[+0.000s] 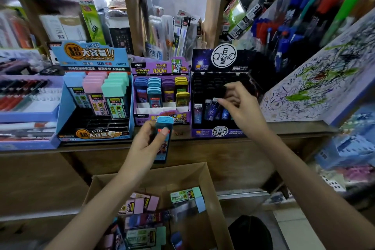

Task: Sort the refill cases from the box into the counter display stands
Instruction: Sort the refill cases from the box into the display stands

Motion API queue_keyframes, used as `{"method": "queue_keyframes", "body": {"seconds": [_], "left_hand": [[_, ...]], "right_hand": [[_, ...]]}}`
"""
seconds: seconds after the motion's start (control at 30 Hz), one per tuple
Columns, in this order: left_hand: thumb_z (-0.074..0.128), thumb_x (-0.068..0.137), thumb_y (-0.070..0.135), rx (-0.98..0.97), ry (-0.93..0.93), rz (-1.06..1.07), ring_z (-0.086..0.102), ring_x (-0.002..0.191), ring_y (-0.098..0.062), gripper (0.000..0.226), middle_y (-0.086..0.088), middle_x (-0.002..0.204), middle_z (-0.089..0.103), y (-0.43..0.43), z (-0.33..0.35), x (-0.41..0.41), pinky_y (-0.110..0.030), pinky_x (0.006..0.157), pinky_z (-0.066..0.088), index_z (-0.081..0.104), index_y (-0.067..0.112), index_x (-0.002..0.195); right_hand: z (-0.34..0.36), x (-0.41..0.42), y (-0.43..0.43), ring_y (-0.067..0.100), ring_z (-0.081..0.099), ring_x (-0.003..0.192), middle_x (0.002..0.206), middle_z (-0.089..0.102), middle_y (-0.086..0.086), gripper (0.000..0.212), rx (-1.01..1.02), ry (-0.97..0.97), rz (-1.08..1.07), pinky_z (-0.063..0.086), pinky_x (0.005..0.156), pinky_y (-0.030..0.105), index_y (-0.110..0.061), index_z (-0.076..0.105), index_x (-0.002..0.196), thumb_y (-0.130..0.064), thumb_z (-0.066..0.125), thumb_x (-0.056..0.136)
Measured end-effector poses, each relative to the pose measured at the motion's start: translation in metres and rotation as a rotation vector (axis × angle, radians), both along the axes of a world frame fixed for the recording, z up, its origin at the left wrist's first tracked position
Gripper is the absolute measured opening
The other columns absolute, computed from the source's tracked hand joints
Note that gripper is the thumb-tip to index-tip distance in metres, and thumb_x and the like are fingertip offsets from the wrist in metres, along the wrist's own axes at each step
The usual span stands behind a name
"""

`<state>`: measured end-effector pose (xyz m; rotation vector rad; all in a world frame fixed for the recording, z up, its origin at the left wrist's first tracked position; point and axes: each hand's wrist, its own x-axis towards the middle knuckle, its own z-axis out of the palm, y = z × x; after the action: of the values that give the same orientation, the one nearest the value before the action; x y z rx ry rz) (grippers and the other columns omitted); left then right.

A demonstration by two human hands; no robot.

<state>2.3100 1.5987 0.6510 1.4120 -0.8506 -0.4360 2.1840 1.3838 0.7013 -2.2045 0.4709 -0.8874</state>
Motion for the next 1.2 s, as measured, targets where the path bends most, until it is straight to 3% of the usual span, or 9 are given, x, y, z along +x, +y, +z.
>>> {"method": "queue_keyframes", "body": {"seconds": [0.17,0.33,0.5,0.63,0.77,0.87,1.0,1.13,1.2], "left_hand": [[0.052,0.093,0.016,-0.032,-0.041,0.087,0.058,0.082,0.000,0.011,0.003,0.092,0.062,-0.002,0.009,0.022,-0.013,0.068,0.046,0.058,0.024,0.099],[0.057,0.091,0.013,-0.109,-0.099,0.142,0.062,0.085,0.002,0.013,0.005,0.094,0.065,-0.011,0.040,0.054,-0.011,0.073,0.050,0.059,0.025,0.095],[0.059,0.090,0.006,-0.141,-0.159,0.149,0.066,0.086,0.003,0.022,0.014,0.091,0.068,-0.027,0.062,0.082,-0.010,0.071,0.049,0.060,0.028,0.092],[0.060,0.089,0.006,-0.112,-0.202,0.149,0.066,0.087,0.001,0.024,0.012,0.095,0.068,-0.034,0.063,0.099,-0.012,0.073,0.051,0.060,0.030,0.093],[0.060,0.087,0.000,-0.085,-0.221,0.114,0.066,0.082,0.002,0.026,0.010,0.092,0.067,-0.039,0.060,0.108,-0.013,0.074,0.052,0.059,0.026,0.089],[0.061,0.086,0.000,-0.057,-0.225,0.085,0.066,0.080,0.001,0.024,0.009,0.091,0.067,-0.042,0.057,0.113,-0.016,0.075,0.053,0.060,0.024,0.090],[0.063,0.085,0.000,-0.020,-0.258,0.075,0.067,0.080,0.001,0.026,0.006,0.091,0.067,-0.045,0.054,0.115,-0.015,0.073,0.053,0.059,0.025,0.091],[0.063,0.086,0.004,0.082,-0.396,0.063,0.065,0.083,0.001,0.033,0.013,0.102,0.061,-0.044,0.049,0.115,-0.015,0.075,0.052,0.052,0.029,0.105],[0.064,0.086,0.009,0.177,-0.632,0.141,0.059,0.086,-0.005,0.032,0.005,0.105,0.058,-0.043,0.046,0.114,-0.019,0.076,0.048,0.053,0.020,0.115]], "right_hand": [[0.001,0.004,-0.001,-0.009,0.057,0.083,0.089,0.057,-0.015,0.023,-0.036,0.045,0.046,0.043,0.073,0.004,-0.023,0.049,0.109,-0.016,0.062,0.090],[-0.007,0.009,0.001,0.010,0.061,0.088,0.094,0.060,-0.002,0.027,0.033,0.122,0.035,0.046,0.073,0.013,-0.015,0.051,0.116,-0.017,0.061,0.090],[-0.006,0.010,0.003,0.006,0.061,0.085,0.093,0.062,-0.003,0.026,0.062,0.190,-0.066,0.050,0.076,0.019,-0.014,0.055,0.112,-0.024,0.064,0.089],[-0.005,0.002,0.022,0.018,0.056,0.089,0.097,0.060,0.006,0.027,-0.463,0.013,-0.367,0.040,0.073,0.022,-0.005,0.057,0.110,-0.022,0.062,0.089],[-0.013,0.017,0.061,0.024,0.062,0.086,0.094,0.065,0.011,0.020,-0.846,-0.101,-0.062,0.052,0.077,0.032,-0.001,0.063,0.102,-0.014,0.054,0.089],[-0.029,0.048,0.089,0.028,0.060,0.104,0.114,0.062,0.014,0.031,-0.737,0.122,0.125,0.049,0.092,0.037,0.001,0.059,0.117,-0.010,0.059,0.088],[-0.048,0.080,0.100,0.026,0.036,0.131,0.142,0.038,0.011,0.047,-0.593,0.354,0.064,0.027,0.111,0.034,-0.005,0.037,0.139,-0.014,0.047,0.094],[-0.053,0.083,0.099,0.029,0.050,0.117,0.122,0.054,0.013,0.039,-0.628,0.312,-0.024,0.042,0.102,0.039,-0.003,0.053,0.123,-0.006,0.058,0.085],[-0.054,0.080,0.097,0.029,0.053,0.114,0.120,0.056,0.013,0.038,-0.620,0.288,-0.070,0.044,0.101,0.040,-0.001,0.054,0.122,-0.004,0.058,0.084]]}}
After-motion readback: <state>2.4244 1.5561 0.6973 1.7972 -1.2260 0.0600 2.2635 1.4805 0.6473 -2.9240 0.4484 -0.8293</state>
